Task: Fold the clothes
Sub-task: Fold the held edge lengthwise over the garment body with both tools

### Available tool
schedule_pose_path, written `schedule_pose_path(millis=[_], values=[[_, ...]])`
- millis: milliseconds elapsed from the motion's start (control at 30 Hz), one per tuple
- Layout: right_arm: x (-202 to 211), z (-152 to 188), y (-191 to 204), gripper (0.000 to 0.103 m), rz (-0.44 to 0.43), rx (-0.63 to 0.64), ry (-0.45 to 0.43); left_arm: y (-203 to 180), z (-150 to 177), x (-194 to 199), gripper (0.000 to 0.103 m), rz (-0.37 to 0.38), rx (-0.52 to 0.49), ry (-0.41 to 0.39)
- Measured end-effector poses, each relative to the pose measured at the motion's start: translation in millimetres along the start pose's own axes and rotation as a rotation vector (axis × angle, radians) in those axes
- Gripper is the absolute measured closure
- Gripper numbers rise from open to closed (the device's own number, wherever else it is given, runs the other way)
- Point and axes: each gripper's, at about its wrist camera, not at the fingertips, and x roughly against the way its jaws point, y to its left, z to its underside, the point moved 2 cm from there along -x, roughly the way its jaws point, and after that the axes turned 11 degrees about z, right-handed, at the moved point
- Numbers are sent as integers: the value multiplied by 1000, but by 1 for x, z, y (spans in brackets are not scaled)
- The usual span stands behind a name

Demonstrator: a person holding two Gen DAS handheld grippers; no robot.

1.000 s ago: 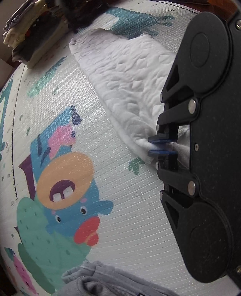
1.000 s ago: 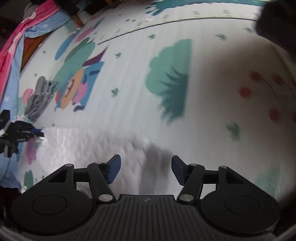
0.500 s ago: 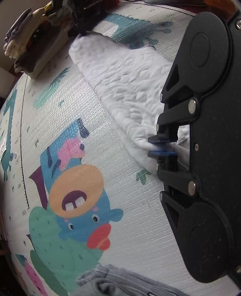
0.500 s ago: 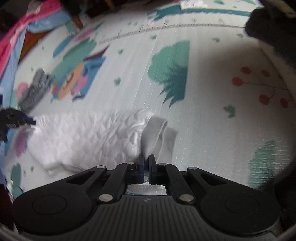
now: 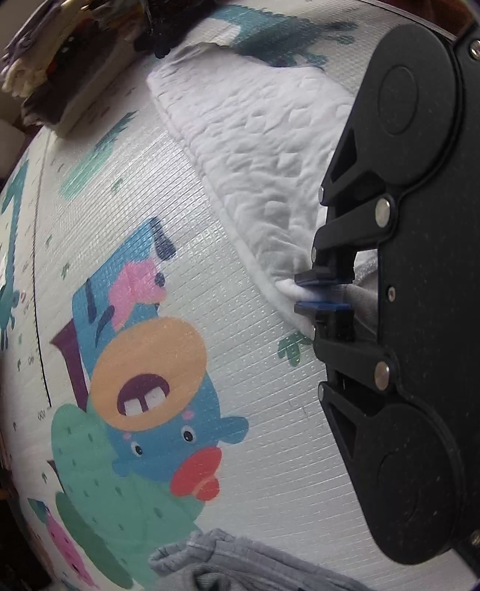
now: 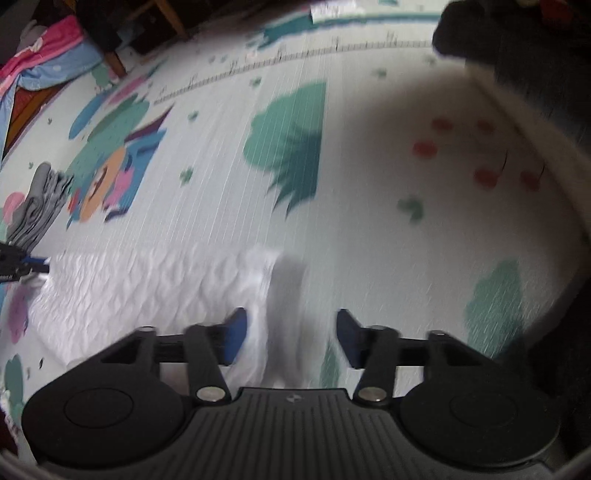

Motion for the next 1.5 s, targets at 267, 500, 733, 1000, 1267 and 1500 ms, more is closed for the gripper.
schedule_pose_path(millis=[267,500,733,1000,1267,1500], values=[[-29,-17,24,96,8,184,-40,3,3,6,96,34,41,-33],[-25,-23,21,97,19,144,-81,17,3,9,96,55,149,-76],[-12,-38,20,97,-10,82,-138,32,10,18,97,120,308,-166],[-34,-42,21,97,91,82,-26,32,12,14,97,73,308,-163],[-25,-47,13,92,79,40,14,26,11,6,97,30,220,-115],[-18,-9,8,64,72,-30,60,22,17,5,90,14,205,-131]])
